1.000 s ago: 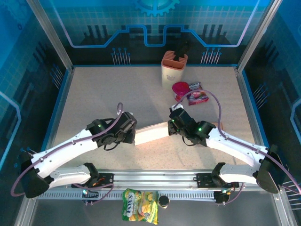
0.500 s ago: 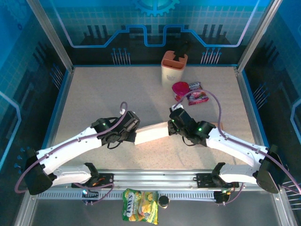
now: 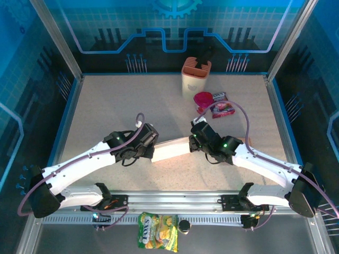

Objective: Fold the paper box

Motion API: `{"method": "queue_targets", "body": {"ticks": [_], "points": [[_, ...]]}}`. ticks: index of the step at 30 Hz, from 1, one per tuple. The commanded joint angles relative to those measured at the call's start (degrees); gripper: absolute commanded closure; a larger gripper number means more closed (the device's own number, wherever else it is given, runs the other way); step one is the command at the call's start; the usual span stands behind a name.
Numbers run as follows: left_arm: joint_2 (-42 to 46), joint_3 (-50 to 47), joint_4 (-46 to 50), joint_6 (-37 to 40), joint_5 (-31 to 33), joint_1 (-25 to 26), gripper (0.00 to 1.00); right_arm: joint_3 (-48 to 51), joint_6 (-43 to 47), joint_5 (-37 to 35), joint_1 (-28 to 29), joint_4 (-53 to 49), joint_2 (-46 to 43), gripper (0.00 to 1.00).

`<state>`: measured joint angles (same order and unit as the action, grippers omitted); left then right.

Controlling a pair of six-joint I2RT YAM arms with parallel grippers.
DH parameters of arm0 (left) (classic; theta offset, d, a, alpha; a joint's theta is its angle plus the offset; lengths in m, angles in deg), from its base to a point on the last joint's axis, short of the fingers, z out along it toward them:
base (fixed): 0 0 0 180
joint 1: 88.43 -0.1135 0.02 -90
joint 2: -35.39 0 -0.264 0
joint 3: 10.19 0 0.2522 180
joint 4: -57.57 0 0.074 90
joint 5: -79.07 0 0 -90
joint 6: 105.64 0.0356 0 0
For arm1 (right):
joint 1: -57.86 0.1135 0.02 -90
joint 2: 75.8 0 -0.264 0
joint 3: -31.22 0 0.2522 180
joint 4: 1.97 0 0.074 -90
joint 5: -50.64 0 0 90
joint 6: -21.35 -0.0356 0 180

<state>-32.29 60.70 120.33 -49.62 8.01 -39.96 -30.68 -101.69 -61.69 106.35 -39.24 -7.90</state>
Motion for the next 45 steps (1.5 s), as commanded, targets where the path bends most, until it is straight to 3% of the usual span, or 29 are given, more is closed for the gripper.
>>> {"method": "queue_targets", "body": {"ticks": [1,15,30,45], "points": [[0.15,1.25,0.4,0.93,0.62,-0.48,0.83,-1.43,-0.45,-0.34,0.99,-2.49,-0.01,1.0],[0.0,1.31,-0.13,-2.62,0.76,-0.48,0.99,-1.6,-1.32,0.53,1.39,-2.07,0.55,1.0],[-0.55,2.87,0.67,-12.8,-1.51,-0.47,1.0,-3.33,-2.73,0.72,1.7,-3.37,1.94,1.0],[-1.01,2.8,0.14,-15.33,-2.29,-1.31,1.0,-4.77,-3.17,1.07,1.61,-4.46,3.25,1.0]]}}
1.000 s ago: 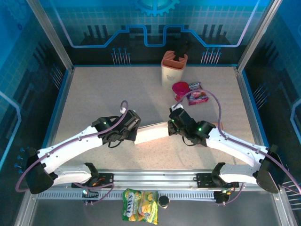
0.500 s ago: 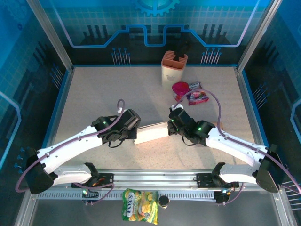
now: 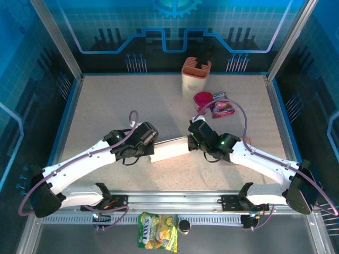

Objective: Fold the paper box

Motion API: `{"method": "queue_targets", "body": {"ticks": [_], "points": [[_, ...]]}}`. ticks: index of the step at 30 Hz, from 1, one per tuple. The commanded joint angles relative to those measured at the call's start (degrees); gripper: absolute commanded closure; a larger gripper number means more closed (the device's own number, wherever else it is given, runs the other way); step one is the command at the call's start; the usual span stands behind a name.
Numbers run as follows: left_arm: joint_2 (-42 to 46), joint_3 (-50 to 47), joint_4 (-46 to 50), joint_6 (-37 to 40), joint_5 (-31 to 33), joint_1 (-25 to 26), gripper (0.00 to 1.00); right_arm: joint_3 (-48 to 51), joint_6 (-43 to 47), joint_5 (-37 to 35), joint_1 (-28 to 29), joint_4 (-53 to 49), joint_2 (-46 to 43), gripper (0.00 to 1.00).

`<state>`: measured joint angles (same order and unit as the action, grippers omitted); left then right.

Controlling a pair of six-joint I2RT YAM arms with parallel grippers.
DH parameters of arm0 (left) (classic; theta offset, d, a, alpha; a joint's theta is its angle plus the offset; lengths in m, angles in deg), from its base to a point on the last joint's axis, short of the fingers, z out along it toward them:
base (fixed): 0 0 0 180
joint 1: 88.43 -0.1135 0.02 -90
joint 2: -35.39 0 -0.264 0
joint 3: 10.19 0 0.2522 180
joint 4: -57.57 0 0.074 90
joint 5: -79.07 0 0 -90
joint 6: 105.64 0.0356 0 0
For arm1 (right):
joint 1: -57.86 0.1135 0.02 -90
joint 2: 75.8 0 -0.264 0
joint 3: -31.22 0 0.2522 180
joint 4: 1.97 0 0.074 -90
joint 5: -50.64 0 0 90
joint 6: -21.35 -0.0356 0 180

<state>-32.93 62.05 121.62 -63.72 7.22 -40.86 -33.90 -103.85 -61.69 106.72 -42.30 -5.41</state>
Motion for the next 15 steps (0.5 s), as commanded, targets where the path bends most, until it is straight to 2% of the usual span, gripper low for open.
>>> {"method": "queue_targets", "body": {"ticks": [1,15], "points": [[-0.42,1.33,-1.11,-1.28,-1.49,-0.42,1.0,-1.56,-1.01,1.06,1.2,-1.47,0.76,1.0],[5.16,-7.0,-9.45,-1.66,-0.78,-0.56,1.0,-1.21,-0.4,1.32,1.24,-0.53,1.01,1.0]]}}
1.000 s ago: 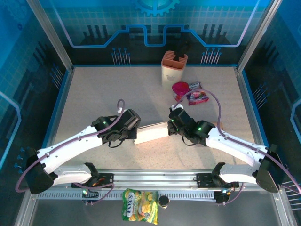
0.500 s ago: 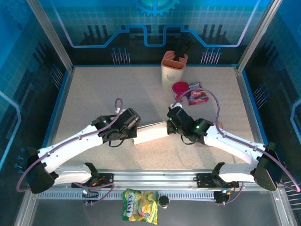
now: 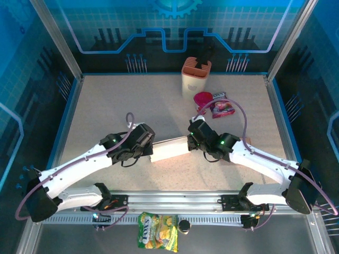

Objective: Fold the paper box

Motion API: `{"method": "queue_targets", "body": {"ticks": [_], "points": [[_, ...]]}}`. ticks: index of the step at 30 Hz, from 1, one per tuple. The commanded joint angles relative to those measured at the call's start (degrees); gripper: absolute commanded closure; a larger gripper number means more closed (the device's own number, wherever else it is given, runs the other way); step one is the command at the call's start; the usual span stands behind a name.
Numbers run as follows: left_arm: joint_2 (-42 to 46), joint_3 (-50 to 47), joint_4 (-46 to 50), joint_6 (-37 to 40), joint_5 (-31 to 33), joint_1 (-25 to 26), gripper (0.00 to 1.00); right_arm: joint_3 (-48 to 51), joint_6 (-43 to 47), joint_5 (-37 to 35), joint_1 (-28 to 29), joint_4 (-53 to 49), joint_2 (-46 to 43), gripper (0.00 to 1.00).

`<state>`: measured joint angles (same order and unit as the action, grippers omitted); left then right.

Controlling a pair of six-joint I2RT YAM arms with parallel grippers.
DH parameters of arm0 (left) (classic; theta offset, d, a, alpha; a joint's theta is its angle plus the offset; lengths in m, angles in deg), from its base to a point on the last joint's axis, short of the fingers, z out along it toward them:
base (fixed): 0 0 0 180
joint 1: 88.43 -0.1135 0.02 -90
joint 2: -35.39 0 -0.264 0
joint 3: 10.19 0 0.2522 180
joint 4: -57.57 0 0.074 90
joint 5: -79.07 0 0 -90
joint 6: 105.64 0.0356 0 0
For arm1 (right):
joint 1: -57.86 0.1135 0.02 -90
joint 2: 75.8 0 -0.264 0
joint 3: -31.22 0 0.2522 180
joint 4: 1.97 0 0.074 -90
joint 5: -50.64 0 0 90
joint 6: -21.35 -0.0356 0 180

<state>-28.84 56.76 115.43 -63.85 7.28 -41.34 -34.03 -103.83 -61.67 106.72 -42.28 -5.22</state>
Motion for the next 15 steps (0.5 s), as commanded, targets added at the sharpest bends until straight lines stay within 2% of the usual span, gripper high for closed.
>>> {"method": "queue_targets", "body": {"ticks": [1,4,9,15], "points": [[1.27,-2.04,-3.66,-1.54,-0.87,-0.15,1.0,-1.01,-0.42,1.3,1.23,-0.52,0.93,1.0],[1.31,-2.69,-4.4,-1.8,-1.65,-0.13,1.0,-1.23,-0.24,1.47,1.24,-0.45,1.19,1.0],[1.31,0.56,-0.23,-1.6,-2.57,-0.75,1.0,-2.6,-0.13,1.79,1.06,-1.72,1.12,1.0],[1.56,0.24,1.48,0.54,-7.49,-4.41,1.0,-4.24,-0.14,4.6,-0.19,-3.2,1.98,1.0]]}}
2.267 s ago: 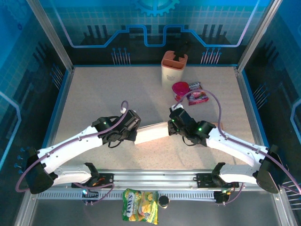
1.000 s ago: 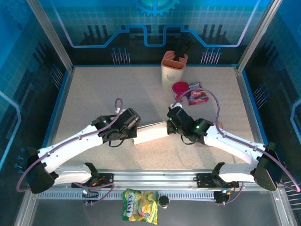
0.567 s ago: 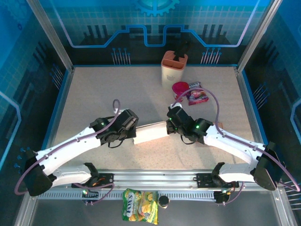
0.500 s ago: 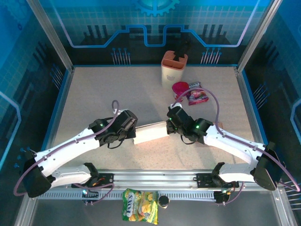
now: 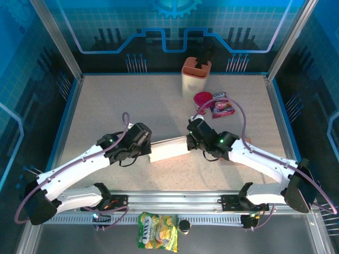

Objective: Fold the paper box

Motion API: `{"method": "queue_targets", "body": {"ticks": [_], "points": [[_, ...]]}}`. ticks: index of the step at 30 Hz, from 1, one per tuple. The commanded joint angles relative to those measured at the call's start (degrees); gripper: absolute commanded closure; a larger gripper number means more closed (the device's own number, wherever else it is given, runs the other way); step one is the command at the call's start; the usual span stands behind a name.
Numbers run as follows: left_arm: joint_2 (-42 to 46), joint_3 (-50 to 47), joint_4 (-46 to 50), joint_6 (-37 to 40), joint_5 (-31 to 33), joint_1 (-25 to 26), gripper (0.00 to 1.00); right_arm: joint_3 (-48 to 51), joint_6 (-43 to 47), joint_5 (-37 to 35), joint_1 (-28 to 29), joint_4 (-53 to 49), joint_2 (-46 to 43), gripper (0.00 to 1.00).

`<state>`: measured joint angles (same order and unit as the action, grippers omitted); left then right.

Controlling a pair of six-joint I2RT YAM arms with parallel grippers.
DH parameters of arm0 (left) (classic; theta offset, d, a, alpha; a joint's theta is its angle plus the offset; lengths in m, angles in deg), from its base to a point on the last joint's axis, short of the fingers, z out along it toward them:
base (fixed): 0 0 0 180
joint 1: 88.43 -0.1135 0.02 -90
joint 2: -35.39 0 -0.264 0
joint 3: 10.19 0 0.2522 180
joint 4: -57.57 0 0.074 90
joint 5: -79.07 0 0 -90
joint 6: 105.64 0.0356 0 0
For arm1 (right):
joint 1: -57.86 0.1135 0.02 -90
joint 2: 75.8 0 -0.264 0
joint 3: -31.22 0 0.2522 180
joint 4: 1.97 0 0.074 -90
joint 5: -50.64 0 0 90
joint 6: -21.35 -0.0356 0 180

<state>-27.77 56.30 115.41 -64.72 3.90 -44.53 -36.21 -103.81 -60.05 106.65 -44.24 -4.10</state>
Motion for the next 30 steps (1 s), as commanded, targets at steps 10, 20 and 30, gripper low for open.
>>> {"method": "queue_targets", "body": {"ticks": [10,20,30], "points": [[1.94,-2.22,0.03,3.84,-7.05,-4.06,1.0,-2.5,-1.23,4.52,-0.56,-1.82,1.9,1.0],[3.15,-5.09,-0.36,4.67,-6.84,-4.04,1.0,-1.7,-0.7,4.69,-0.55,-1.1,1.95,1.0],[3.73,-4.22,1.45,4.71,-6.47,-4.0,0.89,-2.07,-0.61,4.52,-0.46,-1.46,1.85,1.0]]}}
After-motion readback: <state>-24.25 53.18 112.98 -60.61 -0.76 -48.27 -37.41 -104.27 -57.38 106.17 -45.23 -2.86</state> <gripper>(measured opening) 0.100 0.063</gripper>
